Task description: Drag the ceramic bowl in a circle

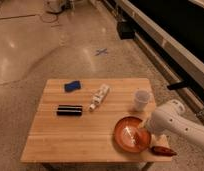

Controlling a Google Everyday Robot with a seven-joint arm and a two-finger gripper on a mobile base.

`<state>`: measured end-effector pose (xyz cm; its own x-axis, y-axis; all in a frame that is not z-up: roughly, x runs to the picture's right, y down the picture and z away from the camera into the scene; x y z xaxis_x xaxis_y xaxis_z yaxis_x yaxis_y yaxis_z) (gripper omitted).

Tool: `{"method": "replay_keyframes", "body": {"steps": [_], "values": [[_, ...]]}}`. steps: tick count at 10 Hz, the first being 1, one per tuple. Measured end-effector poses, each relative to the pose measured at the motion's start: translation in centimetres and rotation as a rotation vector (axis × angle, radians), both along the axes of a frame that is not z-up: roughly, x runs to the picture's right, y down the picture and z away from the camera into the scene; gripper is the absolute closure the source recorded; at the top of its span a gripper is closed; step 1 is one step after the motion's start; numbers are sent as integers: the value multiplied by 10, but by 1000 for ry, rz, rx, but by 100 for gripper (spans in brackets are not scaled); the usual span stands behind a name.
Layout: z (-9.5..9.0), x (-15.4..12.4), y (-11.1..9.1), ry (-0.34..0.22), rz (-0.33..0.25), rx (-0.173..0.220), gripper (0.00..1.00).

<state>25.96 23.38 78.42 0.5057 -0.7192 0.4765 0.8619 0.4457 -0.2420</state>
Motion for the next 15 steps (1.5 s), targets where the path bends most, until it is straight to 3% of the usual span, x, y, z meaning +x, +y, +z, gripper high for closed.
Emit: {"method": "replay_keyframes", "body": {"steps": [5,7,9,15], "values": [[5,18,0,64,25,-20,97],[4,28,-9,108,50,-7,100],[1,20,-11,109,50,-5,100],[-17,-47,14,-9,-57,-20,100]]}}
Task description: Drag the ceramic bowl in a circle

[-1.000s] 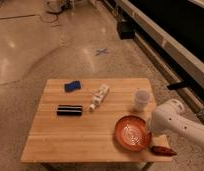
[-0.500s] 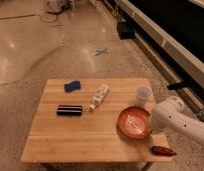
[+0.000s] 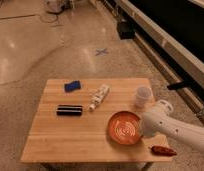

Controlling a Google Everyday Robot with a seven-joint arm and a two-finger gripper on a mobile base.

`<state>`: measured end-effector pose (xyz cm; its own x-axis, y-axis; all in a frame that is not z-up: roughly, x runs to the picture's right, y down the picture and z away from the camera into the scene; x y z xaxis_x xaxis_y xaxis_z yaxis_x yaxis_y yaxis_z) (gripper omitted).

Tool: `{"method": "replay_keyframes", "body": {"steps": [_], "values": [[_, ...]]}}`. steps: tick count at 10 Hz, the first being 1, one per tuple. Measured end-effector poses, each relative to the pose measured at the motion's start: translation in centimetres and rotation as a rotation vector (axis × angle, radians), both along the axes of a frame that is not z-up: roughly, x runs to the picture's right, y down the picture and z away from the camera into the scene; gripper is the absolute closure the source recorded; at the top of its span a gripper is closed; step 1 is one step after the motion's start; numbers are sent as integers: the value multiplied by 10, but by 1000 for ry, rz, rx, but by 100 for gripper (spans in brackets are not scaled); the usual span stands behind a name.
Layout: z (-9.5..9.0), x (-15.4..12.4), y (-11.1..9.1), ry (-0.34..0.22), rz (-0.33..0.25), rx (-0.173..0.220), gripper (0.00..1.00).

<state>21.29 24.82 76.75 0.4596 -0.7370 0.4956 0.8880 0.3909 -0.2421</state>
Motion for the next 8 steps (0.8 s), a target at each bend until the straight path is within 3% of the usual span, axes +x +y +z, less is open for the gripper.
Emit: {"method": "replay_keyframes", "body": {"steps": [2,5,8], "values": [[-10,-9,19,-34,-48,-15,100],[-21,17,35,-14,-57,-25,100],[-20,39,14,15,-14,21,100]]}}
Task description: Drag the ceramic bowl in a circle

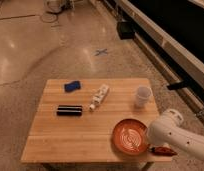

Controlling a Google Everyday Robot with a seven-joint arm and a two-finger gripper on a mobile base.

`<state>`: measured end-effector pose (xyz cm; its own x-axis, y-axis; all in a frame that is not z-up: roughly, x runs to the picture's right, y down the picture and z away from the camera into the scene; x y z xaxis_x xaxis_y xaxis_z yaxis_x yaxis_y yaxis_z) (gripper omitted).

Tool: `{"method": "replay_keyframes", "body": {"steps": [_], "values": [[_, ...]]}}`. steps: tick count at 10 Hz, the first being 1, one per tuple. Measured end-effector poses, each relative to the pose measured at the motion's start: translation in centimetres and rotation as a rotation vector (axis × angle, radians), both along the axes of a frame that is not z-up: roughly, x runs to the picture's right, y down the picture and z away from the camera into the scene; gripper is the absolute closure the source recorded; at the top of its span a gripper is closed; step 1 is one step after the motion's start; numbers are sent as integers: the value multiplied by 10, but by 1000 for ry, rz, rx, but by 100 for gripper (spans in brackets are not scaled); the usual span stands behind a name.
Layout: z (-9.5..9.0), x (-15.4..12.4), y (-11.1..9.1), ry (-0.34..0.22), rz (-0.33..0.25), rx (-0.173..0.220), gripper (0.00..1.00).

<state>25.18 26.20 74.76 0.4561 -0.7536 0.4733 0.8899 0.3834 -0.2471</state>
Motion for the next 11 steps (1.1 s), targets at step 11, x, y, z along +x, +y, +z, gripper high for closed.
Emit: {"method": "replay_keyframes", "body": {"steps": [11], "values": [[-3,-94,-7,-159,-136,26,100]]}}
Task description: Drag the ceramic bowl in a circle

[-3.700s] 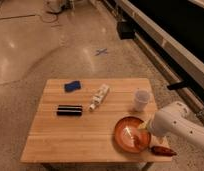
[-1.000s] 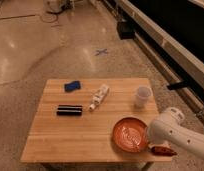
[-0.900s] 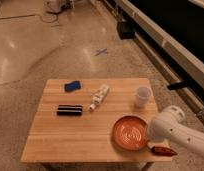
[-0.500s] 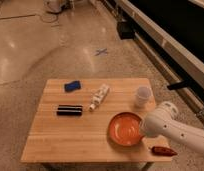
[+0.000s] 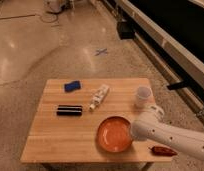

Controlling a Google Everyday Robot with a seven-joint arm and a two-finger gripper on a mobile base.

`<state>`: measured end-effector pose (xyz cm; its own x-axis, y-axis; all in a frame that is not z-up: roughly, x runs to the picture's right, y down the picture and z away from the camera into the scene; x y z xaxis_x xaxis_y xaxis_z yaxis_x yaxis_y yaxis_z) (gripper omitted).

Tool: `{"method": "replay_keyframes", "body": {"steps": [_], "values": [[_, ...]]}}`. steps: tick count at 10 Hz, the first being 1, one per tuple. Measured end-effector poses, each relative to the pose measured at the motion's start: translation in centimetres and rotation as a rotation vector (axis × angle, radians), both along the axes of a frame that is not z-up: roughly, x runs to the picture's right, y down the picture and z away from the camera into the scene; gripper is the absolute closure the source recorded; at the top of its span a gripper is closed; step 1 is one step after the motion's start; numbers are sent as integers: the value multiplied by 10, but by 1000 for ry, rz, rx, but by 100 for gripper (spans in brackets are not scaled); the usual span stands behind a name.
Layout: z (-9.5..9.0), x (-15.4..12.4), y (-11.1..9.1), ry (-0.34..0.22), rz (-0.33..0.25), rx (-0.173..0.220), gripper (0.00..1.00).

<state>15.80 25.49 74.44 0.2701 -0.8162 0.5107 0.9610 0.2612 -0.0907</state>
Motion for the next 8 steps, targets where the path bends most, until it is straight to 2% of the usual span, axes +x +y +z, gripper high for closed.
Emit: {"method": "replay_keyframes", "body": {"steps": [2,4,6,8], "values": [[-9,-5,12,-27,-23,-11,100],[-15,8,21,-24,-21,-19,100],[-14,41,18,25,18,-16,100],[-8,73,7,80,63,-3,100]]}}
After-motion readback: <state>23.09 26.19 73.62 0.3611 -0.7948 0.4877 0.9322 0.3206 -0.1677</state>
